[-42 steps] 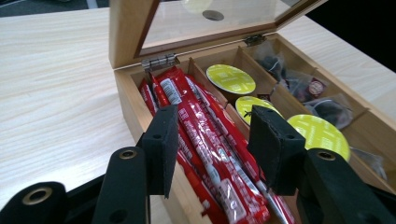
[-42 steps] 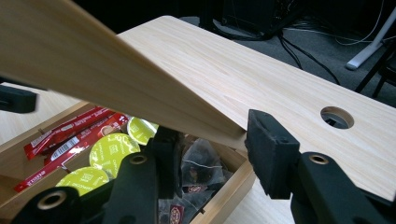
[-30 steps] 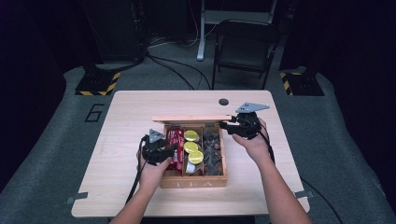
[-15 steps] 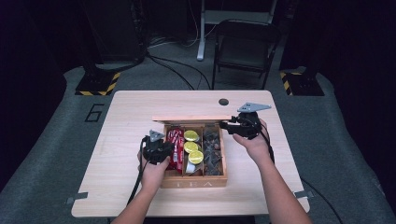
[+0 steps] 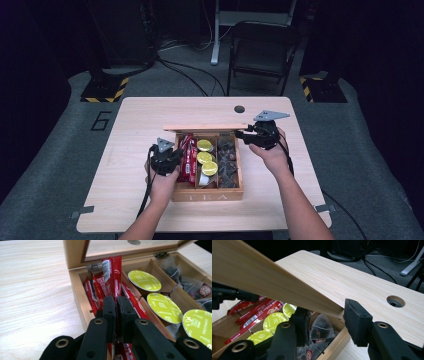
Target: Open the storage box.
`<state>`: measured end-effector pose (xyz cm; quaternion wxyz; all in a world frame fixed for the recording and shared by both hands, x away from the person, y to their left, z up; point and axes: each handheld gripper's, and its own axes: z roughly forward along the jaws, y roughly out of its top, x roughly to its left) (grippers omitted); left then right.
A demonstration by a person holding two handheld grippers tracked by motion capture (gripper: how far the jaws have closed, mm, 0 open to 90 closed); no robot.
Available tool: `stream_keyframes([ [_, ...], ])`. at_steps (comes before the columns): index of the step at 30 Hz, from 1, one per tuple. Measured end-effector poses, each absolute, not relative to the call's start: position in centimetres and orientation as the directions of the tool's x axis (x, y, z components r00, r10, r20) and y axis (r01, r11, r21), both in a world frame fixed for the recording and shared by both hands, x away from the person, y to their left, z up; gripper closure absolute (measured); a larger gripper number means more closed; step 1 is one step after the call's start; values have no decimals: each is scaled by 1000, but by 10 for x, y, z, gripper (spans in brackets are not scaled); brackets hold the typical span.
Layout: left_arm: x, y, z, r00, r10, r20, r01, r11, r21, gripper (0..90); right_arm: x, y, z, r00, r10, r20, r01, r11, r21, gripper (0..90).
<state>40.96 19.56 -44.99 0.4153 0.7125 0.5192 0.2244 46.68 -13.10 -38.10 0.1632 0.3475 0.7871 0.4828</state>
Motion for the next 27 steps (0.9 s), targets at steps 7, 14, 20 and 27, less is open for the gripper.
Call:
stream_keyframes([
  [7,405,207,-442,354,928,-113,551,-110,827,852,467,-131,-381,-706,704,77,388,294,873,566],
  [14,402,223,-438,337,935,-107,561,-108,821,852,467,-131,-381,-706,704,78,388,292,874,567],
  [20,394,237,-434,334,939,-82,562,-128,817,852,467,-131,-381,-706,704,78,388,292,874,566],
  [27,376,273,-432,285,954,-93,555,-85,828,852,467,-131,-381,-706,704,79,387,290,875,566],
])
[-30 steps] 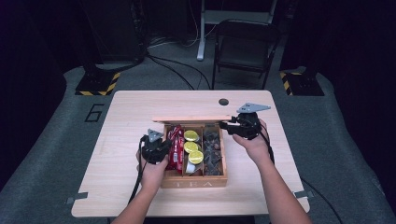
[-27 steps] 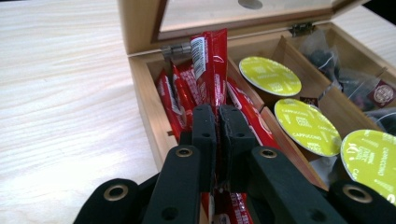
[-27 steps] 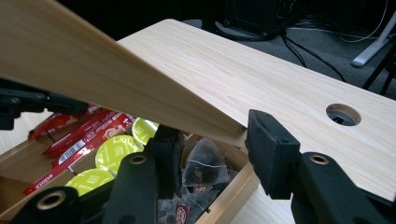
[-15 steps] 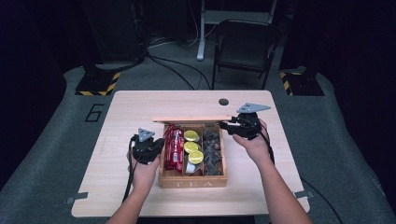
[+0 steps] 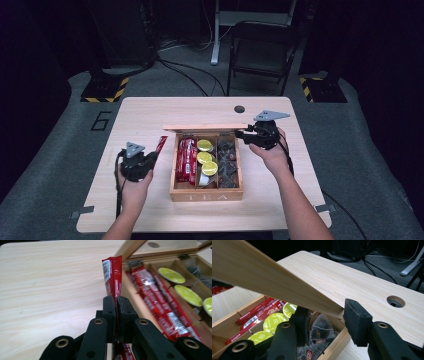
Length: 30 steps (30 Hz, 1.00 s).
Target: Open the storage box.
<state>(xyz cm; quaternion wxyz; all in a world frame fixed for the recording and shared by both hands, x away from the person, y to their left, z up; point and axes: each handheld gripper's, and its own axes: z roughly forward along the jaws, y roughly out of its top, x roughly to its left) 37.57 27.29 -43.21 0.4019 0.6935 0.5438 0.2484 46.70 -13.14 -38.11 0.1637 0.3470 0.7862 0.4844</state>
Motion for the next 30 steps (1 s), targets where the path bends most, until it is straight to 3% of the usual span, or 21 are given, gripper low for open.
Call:
stream_keyframes([
  [9,352,318,-431,207,972,-114,540,-16,841,851,466,-130,-381,-704,707,69,384,297,874,567],
  [16,351,333,-441,179,966,-188,539,64,840,849,466,-130,-381,-700,711,69,385,294,875,568],
  [30,365,332,-468,159,980,-122,575,9,818,847,465,-130,-381,-706,706,60,378,304,874,567],
])
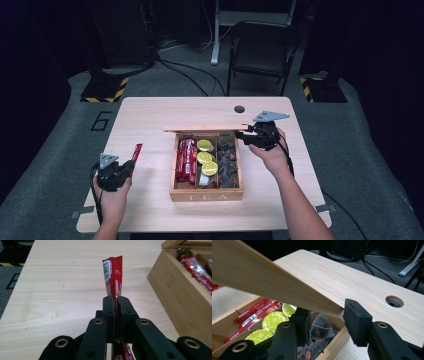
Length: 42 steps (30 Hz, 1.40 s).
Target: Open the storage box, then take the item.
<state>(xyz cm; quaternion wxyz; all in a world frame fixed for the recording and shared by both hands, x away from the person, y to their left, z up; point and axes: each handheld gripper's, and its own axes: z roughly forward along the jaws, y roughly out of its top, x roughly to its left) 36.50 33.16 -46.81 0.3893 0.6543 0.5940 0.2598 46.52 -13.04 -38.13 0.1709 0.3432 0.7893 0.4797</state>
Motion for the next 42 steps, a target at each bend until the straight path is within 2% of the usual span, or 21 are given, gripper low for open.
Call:
stream_keyframes([
  [5,371,332,-478,156,983,-94,585,-16,811,847,466,-131,-382,-705,705,73,383,292,877,566],
  [20,382,341,-505,97,992,-81,667,-4,745,846,464,-131,-382,-706,705,62,376,299,877,566],
  [26,386,346,-514,89,990,-108,735,8,678,826,464,-131,-383,-708,704,59,372,301,878,566],
  [30,386,343,-511,90,993,-81,725,-9,689,812,464,-131,-383,-706,705,57,371,300,879,566],
  [33,386,342,-512,84,993,-79,723,-6,690,734,464,-130,-383,-703,708,63,377,297,877,566],
  [36,386,344,-511,85,992,-95,724,4,689,716,464,-130,-383,-707,705,56,372,302,878,566],
  [39,384,346,-509,79,989,-125,715,31,698,620,464,-130,-383,-708,704,55,371,304,878,566],
  [40,384,346,-508,77,989,-124,711,33,702,528,464,-131,-383,-707,705,55,371,303,878,566],
  [41,385,345,-508,76,990,-119,709,30,705,528,464,-131,-383,-707,705,55,371,303,878,566],
  [42,385,344,-509,80,989,-127,707,34,706,490,464,-131,-383,-708,704,55,371,304,878,566],
])
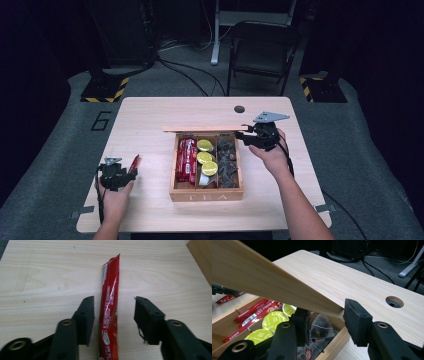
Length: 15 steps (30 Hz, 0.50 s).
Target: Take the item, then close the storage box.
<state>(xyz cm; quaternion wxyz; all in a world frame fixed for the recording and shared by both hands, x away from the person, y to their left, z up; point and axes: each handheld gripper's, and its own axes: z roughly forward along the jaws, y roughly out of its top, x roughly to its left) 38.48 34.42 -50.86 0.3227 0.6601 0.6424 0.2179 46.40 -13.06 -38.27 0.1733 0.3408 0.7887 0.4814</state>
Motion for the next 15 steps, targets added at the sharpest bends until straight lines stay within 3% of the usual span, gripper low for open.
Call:
stream_keyframes([
  [7,384,332,-502,112,993,-34,694,-53,718,377,463,-131,-383,-707,705,59,375,303,876,566],
  [11,380,323,-490,165,986,9,670,-119,733,368,463,-131,-383,-707,705,57,374,304,876,566],
  [15,375,315,-480,209,978,-7,657,-135,741,370,463,-131,-383,-708,704,56,373,306,876,566],
])
